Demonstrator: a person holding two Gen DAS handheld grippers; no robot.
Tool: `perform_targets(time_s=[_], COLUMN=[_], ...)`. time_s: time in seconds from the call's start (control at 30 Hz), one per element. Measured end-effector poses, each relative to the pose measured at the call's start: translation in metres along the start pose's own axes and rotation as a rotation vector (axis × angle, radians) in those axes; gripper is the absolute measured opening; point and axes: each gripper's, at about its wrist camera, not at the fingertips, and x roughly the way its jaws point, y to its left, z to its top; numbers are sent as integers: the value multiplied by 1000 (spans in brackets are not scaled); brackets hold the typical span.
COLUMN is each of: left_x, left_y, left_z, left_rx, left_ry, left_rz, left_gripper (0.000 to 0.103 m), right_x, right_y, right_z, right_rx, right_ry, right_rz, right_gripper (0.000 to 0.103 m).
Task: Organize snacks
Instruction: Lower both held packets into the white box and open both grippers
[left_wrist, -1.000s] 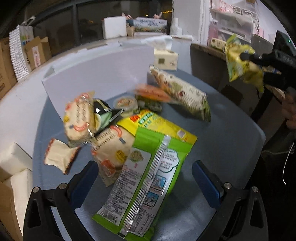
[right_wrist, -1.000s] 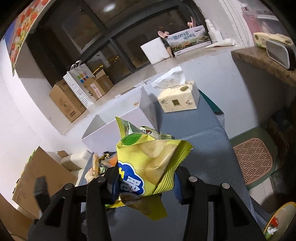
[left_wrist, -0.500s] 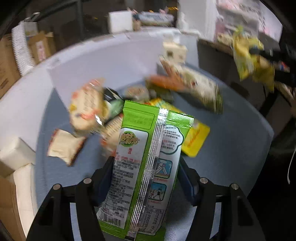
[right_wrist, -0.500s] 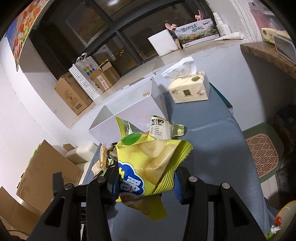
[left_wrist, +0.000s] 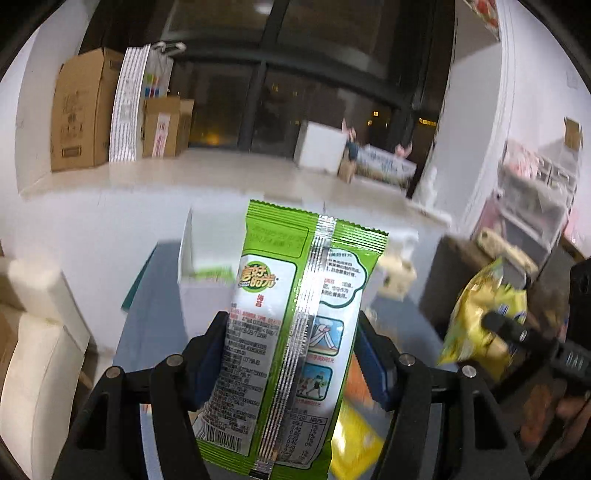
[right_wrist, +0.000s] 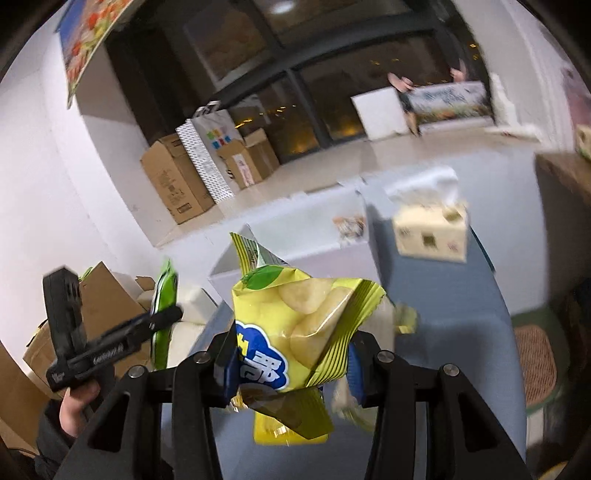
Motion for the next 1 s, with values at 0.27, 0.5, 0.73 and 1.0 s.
perform_targets(time_s=[0.27,0.5,0.73,1.0], left_x=[66,123,150,171], left_y=[12,27,35,46], left_z=[74,106,108,114], left_rx=[-49,-48,-70,-128], left_ry=[-4,30,52,93], left_rz=[41,105,124,137], left_gripper=[70,70,70,103], right_x=[65,142,173,189], right_y=[-7,-30,-38,-47], right_z=[73,112,120,123], right_rx=[37,73,47,30], right_ry=[13,88,131,145], right_rz=[-5,-68,-114,-137], right_gripper=[50,50,50,103])
